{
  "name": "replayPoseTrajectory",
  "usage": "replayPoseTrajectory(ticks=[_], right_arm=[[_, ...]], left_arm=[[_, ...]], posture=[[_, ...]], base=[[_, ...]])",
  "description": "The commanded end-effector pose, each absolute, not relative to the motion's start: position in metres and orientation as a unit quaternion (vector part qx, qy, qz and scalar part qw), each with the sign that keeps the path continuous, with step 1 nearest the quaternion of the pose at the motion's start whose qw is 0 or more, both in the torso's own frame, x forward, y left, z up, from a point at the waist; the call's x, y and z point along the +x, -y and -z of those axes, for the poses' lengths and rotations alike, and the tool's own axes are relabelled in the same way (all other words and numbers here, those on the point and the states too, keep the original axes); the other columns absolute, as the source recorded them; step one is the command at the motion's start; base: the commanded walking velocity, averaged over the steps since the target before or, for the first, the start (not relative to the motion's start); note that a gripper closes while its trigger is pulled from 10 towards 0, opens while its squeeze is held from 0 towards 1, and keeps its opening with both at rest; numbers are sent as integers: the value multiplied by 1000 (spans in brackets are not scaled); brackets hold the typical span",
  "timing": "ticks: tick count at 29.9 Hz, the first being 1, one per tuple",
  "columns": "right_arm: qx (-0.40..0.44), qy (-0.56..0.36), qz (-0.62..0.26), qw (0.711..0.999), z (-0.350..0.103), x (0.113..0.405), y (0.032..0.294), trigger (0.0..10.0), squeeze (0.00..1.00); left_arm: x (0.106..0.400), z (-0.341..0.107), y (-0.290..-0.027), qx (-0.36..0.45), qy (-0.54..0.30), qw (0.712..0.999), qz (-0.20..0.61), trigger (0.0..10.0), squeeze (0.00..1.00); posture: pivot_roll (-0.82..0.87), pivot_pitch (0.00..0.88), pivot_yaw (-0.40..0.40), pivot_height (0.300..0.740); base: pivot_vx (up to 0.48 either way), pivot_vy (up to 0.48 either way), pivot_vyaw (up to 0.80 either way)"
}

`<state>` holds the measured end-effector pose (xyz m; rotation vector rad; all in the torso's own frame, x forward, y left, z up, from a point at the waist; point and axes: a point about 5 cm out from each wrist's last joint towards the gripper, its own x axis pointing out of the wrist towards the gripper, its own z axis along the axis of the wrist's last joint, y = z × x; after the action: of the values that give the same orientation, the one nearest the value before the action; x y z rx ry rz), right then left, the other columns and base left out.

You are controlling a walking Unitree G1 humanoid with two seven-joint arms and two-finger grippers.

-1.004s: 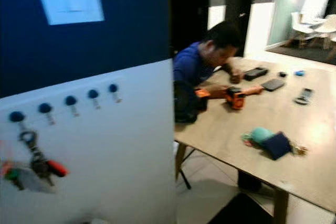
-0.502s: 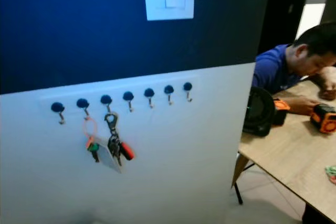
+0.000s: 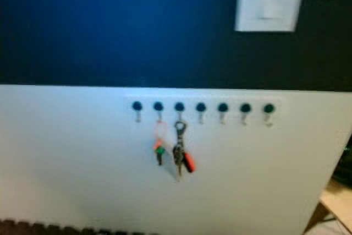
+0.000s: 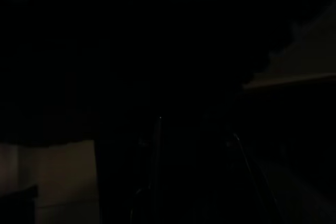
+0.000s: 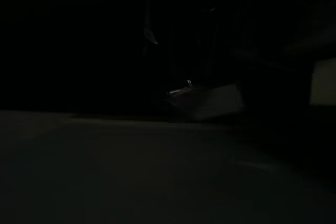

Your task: Hang keys on a hook

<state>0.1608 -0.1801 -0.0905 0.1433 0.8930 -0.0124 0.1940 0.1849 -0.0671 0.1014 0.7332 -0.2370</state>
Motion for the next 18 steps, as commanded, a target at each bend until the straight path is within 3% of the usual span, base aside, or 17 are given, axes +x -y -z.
replayPoseTrajectory(ticks=[1,18], right_arm=[[71,-437,10,897,92,159,181,10000,0],[88,-443,22,892,94,153,179,10000,0]], left_arm=[[197,66,-186,50,-357,926,114,10000,0],[197,66,-186,51,-360,924,118,10000,0]], posture=[[77,0,17,740],[72,8,27,740]], base=[[0,0,800],[0,0,28]])
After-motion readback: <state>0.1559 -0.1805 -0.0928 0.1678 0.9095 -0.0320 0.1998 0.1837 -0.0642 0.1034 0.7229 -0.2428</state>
